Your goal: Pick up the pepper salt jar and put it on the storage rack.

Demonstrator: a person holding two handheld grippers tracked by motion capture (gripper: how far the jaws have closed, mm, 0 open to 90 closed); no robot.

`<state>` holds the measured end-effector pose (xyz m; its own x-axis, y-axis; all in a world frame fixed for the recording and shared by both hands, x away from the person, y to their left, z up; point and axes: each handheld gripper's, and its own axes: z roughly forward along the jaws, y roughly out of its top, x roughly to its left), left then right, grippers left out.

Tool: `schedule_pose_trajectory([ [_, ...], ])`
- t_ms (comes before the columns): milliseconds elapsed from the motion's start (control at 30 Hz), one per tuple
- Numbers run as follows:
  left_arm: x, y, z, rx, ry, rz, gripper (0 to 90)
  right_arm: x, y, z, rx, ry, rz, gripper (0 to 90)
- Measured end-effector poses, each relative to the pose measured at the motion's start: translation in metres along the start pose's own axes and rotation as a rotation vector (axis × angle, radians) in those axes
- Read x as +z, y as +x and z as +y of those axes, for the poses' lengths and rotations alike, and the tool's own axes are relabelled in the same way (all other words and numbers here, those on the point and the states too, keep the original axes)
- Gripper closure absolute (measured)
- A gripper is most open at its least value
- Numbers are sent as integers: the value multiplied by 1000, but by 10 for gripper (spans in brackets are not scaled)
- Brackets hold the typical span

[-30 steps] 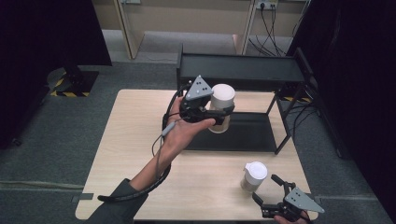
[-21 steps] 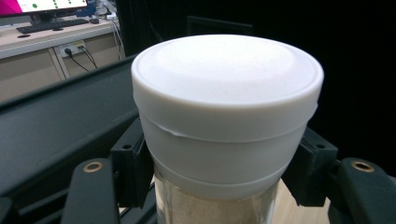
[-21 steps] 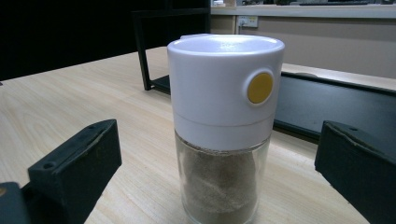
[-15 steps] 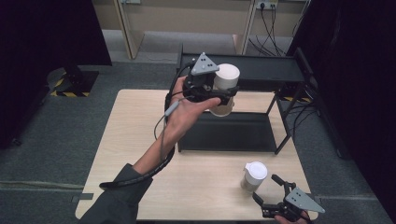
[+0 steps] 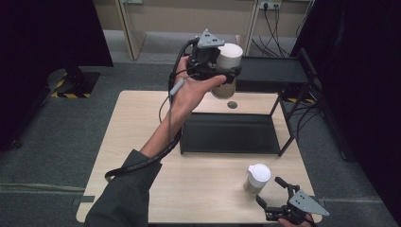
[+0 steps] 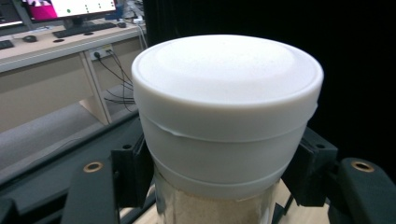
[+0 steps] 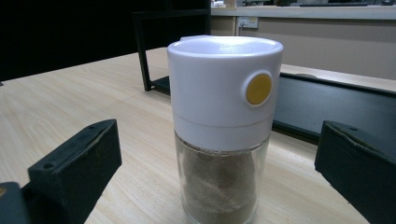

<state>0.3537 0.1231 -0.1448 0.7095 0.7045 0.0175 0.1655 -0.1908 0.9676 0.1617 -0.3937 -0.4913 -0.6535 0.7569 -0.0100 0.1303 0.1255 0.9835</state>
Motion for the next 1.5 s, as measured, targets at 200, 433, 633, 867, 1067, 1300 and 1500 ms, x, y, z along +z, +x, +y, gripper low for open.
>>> schedule_pose_trajectory([
  [200,7,4,8,-8,-4,41,351,0,-1,0,0,0,2,9],
  [433,19,5,15,-17,-8,101,351,0,-1,0,-1,-1,1,9],
  [633,33,7,19,-40,-5,146,351,0,-1,0,-3,-2,6,9],
  [867,43,9,22,-50,-13,218,351,0,-1,-1,-1,-5,7,9],
  [1067,49,11,19,-68,-23,265,351,0,-2,-1,-3,-7,10,10],
  [1300,55,14,13,-81,-22,276,351,0,-2,-1,-2,-7,11,10],
  [1500,58,15,9,-84,-17,273,350,-1,-2,-1,-3,-9,10,11],
])
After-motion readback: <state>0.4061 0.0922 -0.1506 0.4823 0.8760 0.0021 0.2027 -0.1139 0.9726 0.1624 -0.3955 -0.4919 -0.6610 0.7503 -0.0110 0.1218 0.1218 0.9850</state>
